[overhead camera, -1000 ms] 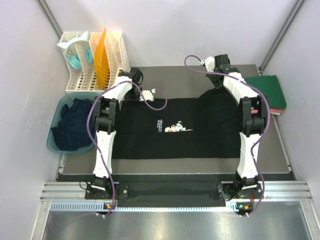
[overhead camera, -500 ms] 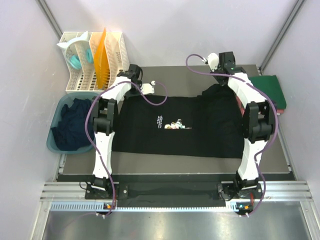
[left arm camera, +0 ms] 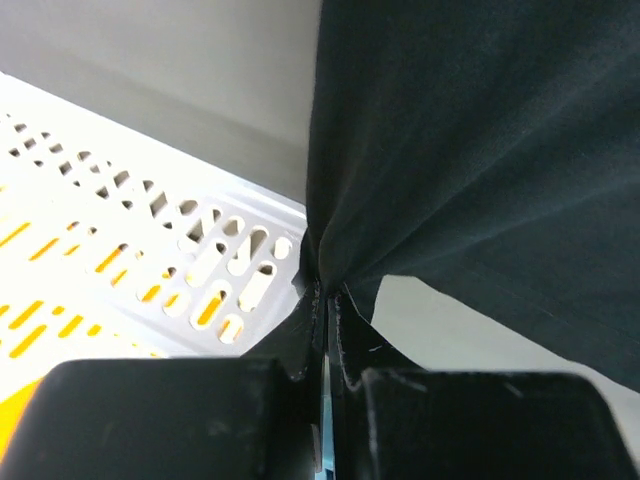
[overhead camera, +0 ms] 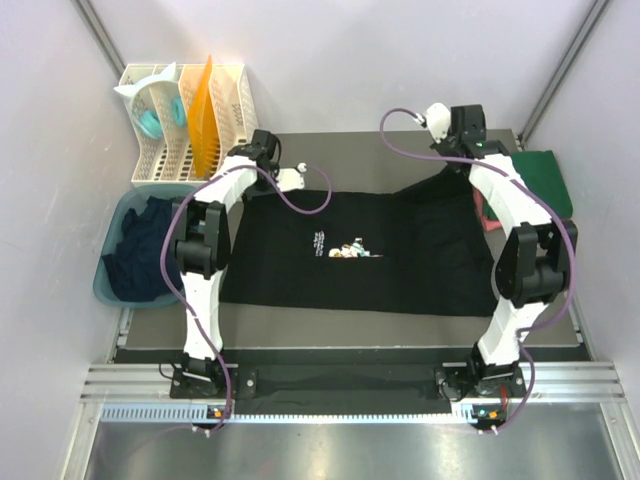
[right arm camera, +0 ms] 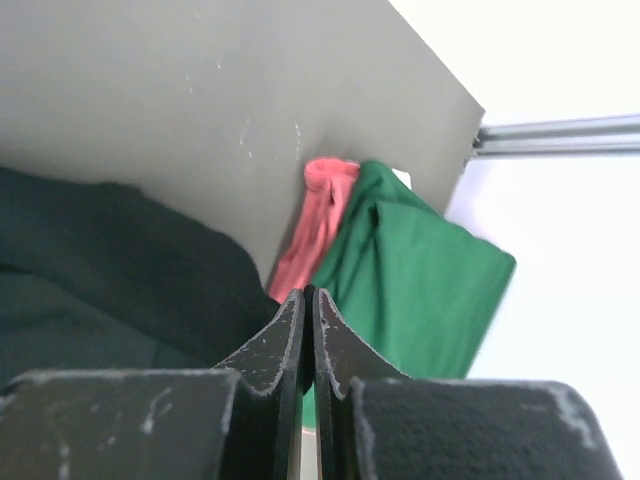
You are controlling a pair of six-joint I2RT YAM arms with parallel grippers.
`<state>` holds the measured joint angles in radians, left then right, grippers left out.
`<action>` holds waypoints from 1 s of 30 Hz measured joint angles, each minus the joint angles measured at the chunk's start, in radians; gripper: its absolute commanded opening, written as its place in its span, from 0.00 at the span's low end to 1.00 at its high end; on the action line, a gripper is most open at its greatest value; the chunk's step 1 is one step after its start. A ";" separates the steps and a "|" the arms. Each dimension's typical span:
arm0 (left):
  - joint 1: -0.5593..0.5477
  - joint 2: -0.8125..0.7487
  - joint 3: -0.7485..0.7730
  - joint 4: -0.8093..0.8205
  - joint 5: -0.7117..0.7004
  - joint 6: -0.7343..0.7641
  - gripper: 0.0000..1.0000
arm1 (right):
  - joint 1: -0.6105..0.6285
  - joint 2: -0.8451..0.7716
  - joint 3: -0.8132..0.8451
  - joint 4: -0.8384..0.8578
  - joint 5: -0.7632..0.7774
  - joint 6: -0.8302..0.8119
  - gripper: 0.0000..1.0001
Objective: Fold and stack the t-shirts
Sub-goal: Fold the other side of the tshirt into a rectangle
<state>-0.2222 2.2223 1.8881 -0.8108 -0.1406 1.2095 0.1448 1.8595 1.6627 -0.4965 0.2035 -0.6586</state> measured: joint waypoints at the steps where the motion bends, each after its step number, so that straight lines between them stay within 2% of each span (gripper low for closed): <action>1: 0.000 -0.007 -0.009 0.001 -0.002 -0.004 0.00 | -0.003 -0.027 -0.017 0.001 -0.004 -0.005 0.00; 7: 0.000 -0.055 -0.071 -0.004 -0.019 -0.016 0.00 | -0.029 -0.156 -0.155 0.000 -0.014 -0.063 0.00; 19: 0.000 -0.180 -0.229 0.000 -0.025 -0.029 0.00 | -0.080 -0.286 -0.476 -0.010 -0.037 -0.138 0.00; 30: 0.000 -0.290 -0.374 0.003 -0.013 -0.031 0.00 | -0.089 -0.435 -0.609 -0.020 -0.043 -0.213 0.00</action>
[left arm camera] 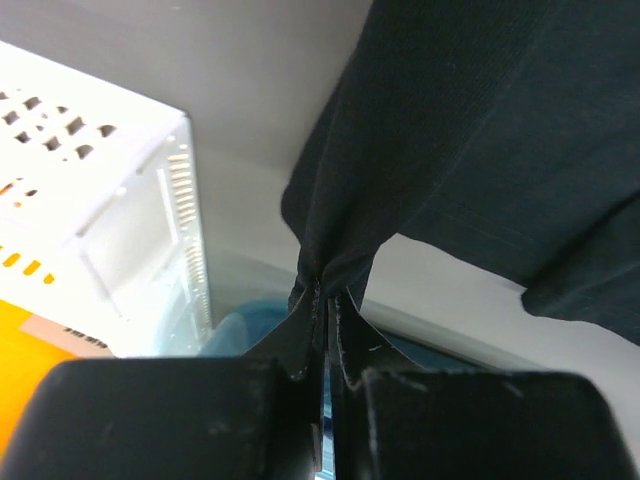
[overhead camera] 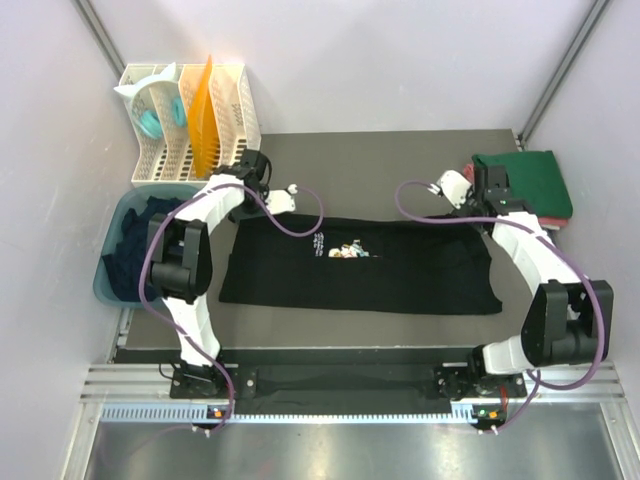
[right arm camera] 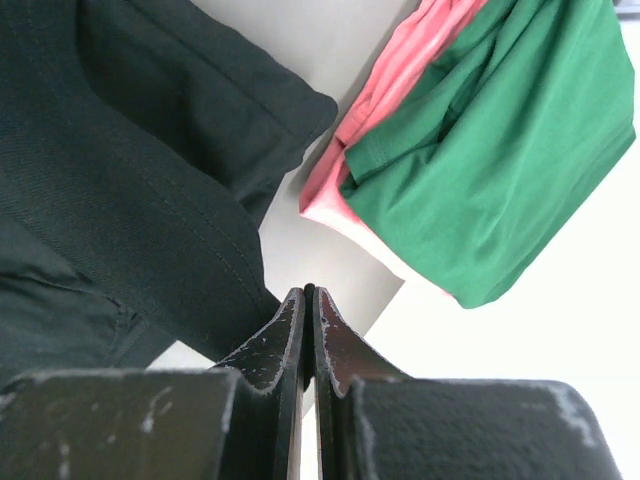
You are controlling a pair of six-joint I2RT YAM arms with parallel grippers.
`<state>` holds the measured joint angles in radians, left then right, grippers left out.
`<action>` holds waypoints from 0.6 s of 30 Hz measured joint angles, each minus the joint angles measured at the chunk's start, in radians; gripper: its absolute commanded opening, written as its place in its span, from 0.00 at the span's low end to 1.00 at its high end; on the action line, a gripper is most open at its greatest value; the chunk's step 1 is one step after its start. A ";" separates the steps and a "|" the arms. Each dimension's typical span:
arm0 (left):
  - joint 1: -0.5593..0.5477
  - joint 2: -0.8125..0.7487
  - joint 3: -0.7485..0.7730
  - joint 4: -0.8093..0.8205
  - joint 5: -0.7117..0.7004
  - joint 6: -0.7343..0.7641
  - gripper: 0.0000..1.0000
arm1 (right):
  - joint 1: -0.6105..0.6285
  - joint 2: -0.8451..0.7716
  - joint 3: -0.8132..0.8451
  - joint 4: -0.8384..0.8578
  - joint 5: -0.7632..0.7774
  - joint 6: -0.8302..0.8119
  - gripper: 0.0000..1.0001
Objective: Fold and stack the t-shirts
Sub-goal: Fold the other side of the tshirt into a rectangle
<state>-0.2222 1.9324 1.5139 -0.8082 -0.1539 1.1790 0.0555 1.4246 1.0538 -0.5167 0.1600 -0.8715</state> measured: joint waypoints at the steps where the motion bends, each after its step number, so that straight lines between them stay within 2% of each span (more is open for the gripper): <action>1: 0.000 -0.006 -0.011 0.000 0.003 0.000 0.00 | -0.002 -0.006 -0.004 -0.005 -0.001 -0.005 0.00; 8: 0.000 -0.061 -0.097 -0.006 0.011 0.009 0.00 | -0.006 -0.037 -0.027 -0.046 -0.027 -0.053 0.00; 18: 0.000 -0.084 -0.134 -0.017 0.026 0.028 0.00 | -0.006 -0.067 -0.066 -0.143 -0.100 -0.121 0.00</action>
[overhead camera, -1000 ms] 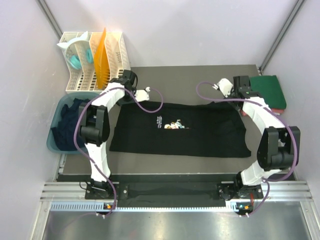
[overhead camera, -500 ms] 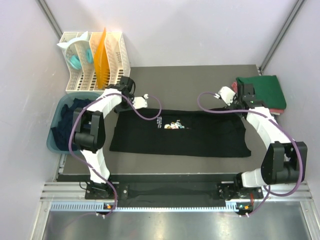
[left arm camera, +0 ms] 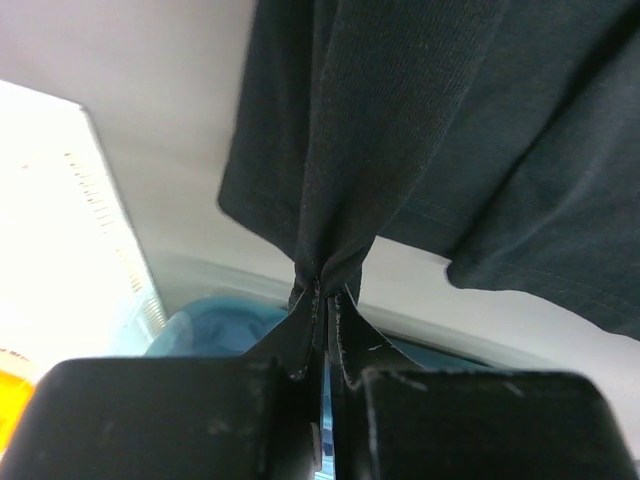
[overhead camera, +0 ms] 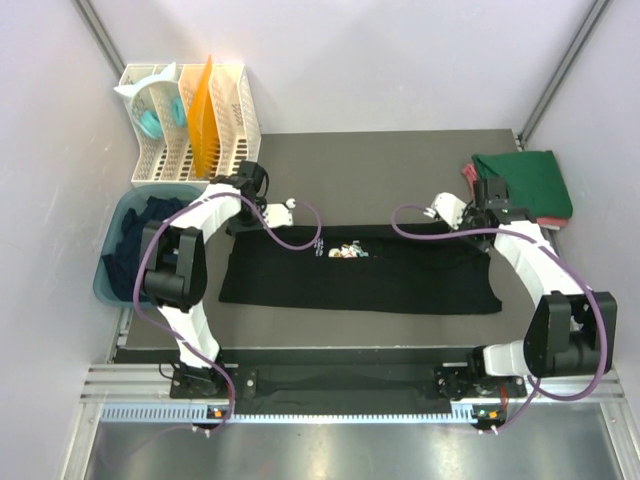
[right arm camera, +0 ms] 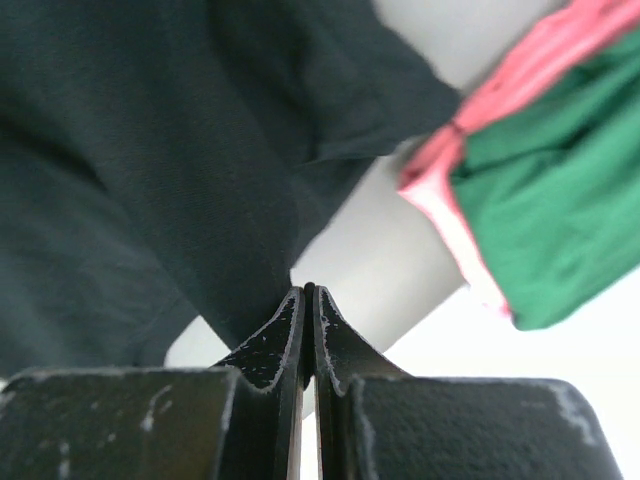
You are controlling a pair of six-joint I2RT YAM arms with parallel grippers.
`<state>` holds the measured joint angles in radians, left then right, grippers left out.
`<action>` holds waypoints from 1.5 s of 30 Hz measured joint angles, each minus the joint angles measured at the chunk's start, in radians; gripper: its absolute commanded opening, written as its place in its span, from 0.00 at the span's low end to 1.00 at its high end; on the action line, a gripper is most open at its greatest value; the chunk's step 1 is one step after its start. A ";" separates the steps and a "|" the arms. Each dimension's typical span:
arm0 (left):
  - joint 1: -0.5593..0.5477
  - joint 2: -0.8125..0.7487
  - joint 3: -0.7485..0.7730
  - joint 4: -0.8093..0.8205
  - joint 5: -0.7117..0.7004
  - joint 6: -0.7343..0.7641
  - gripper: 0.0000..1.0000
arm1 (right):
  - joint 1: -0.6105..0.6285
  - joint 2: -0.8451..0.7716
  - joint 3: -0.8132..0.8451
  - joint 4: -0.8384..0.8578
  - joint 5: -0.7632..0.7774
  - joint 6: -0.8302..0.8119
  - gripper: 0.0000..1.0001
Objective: Fold and stack the t-shirts
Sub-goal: Fold the other side of the tshirt into a rectangle
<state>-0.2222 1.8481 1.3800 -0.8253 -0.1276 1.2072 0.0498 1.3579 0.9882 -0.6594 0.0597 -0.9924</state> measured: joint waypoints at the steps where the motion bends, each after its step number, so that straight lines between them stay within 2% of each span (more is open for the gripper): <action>1: 0.000 0.000 -0.006 -0.002 0.000 0.001 0.00 | 0.000 -0.001 -0.007 -0.011 -0.009 -0.005 0.00; 16: 0.000 0.000 -0.029 -0.036 0.008 0.026 0.00 | 0.029 -0.001 -0.053 -0.131 -0.087 -0.079 0.00; 36: -0.002 -0.045 -0.076 -0.087 0.035 0.030 0.00 | 0.036 -0.003 -0.055 -0.204 -0.083 -0.191 0.00; 37: -0.002 -0.045 -0.076 -0.087 0.034 0.030 0.03 | 0.037 -0.003 -0.058 -0.203 -0.081 -0.193 0.02; 38: -0.002 -0.045 -0.077 -0.087 0.034 0.030 0.10 | 0.040 -0.003 -0.061 -0.207 -0.080 -0.195 0.07; 39: -0.003 -0.045 -0.077 -0.088 0.034 0.030 0.31 | 0.042 -0.003 -0.065 -0.207 -0.080 -0.196 0.13; 40: -0.004 -0.045 -0.078 -0.090 0.033 0.030 0.34 | 0.045 -0.003 -0.066 -0.216 -0.080 -0.200 0.25; 42: -0.005 -0.045 -0.080 -0.094 0.027 0.038 0.34 | 0.049 -0.003 -0.069 -0.223 -0.079 -0.201 0.32; 43: -0.005 -0.045 -0.083 -0.097 0.015 0.038 0.34 | 0.053 -0.002 -0.074 -0.230 -0.077 -0.211 0.42; 45: -0.005 -0.044 -0.086 -0.098 0.002 0.042 0.42 | 0.058 -0.002 -0.085 -0.243 -0.076 -0.222 0.58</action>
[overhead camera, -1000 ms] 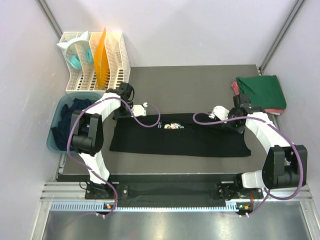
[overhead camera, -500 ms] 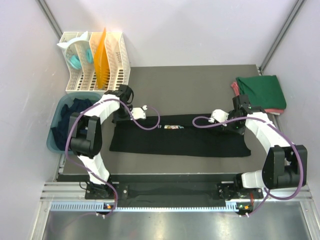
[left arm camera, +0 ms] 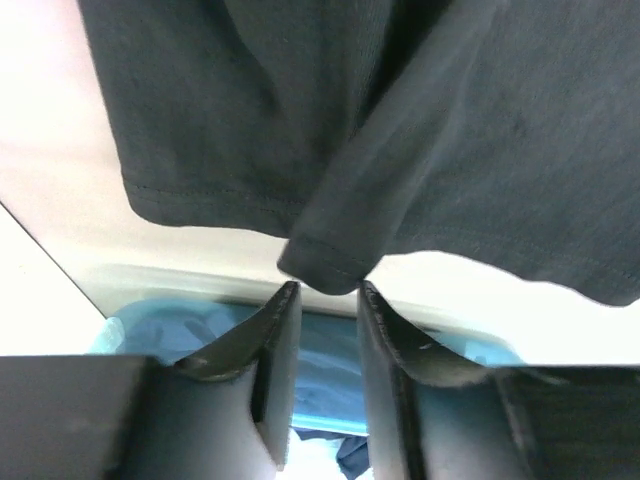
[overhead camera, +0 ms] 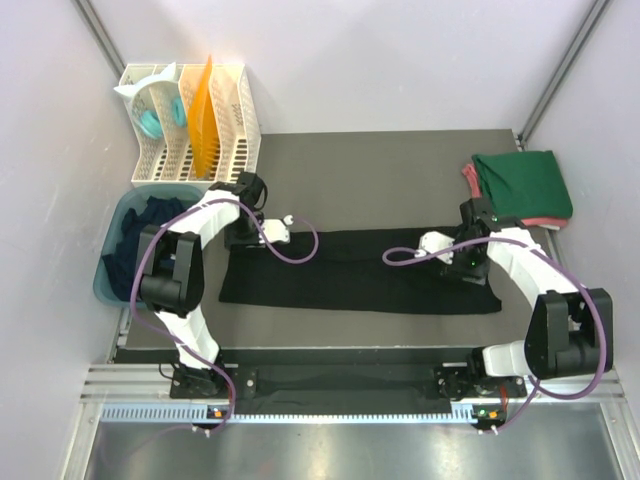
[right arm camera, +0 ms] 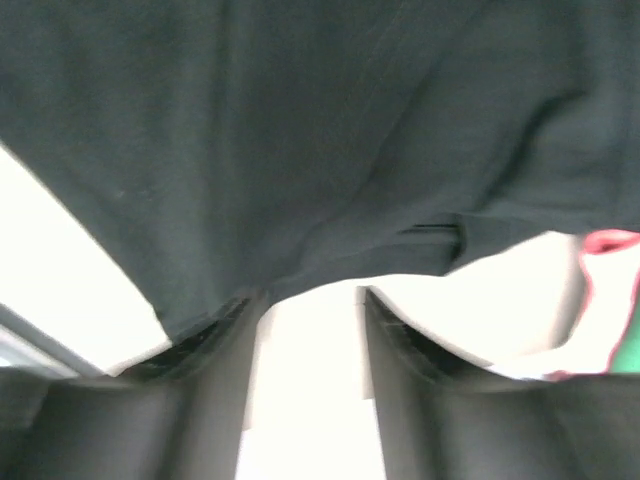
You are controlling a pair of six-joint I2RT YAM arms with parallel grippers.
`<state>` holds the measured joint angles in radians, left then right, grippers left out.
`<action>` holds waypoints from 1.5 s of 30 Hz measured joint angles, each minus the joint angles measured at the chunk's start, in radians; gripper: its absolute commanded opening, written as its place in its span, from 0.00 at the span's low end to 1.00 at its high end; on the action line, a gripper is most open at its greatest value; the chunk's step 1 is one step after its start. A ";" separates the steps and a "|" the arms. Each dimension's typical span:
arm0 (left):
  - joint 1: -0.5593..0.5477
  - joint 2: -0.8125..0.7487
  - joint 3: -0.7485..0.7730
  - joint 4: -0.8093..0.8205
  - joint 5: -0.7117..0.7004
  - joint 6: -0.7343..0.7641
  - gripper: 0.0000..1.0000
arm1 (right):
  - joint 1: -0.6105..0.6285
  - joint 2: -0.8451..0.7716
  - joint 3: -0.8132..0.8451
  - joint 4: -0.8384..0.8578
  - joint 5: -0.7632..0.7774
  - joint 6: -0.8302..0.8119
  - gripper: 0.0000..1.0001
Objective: Fold and stack the t-shirts
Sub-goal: Fold the other side of the tshirt into a rectangle
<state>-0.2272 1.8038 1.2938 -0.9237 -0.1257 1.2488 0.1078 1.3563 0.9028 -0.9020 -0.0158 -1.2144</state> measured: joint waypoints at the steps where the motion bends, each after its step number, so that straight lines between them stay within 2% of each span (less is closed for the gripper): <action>1: 0.000 0.000 0.000 -0.002 -0.006 0.005 0.47 | 0.002 0.000 -0.008 -0.007 0.004 -0.007 0.68; 5: 0.000 0.002 0.000 -0.002 -0.026 0.012 0.50 | 0.008 0.000 -0.042 -0.028 0.018 -0.042 0.77; 9: 0.004 0.016 0.031 0.007 -0.041 0.006 0.50 | 0.008 0.000 -0.046 -0.029 0.029 -0.046 0.76; 13: 0.005 0.032 0.057 0.098 -0.075 -0.022 0.50 | 0.006 0.003 -0.006 -0.011 -0.006 0.005 0.75; 18: 0.004 0.052 0.080 0.191 -0.085 -0.057 0.50 | -0.001 0.118 0.194 0.006 -0.115 0.106 0.69; 23: 0.002 0.056 0.081 0.253 -0.104 -0.070 0.50 | -0.002 0.320 0.356 -0.002 -0.221 0.158 0.57; 29: -0.006 0.082 0.084 0.304 -0.130 -0.078 0.50 | 0.003 0.486 0.408 -0.016 -0.270 0.174 0.54; 37: -0.037 0.104 0.083 0.327 -0.146 -0.107 0.50 | 0.003 0.540 0.477 -0.048 -0.292 0.180 0.49; 45: -0.058 0.119 0.080 0.347 -0.153 -0.126 0.50 | 0.004 0.519 0.520 -0.100 -0.304 0.175 0.43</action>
<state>-0.2848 1.9224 1.3743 -0.5770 -0.2787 1.1233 0.1116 1.8755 1.4231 -1.0019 -0.3199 -1.0393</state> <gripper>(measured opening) 0.498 0.443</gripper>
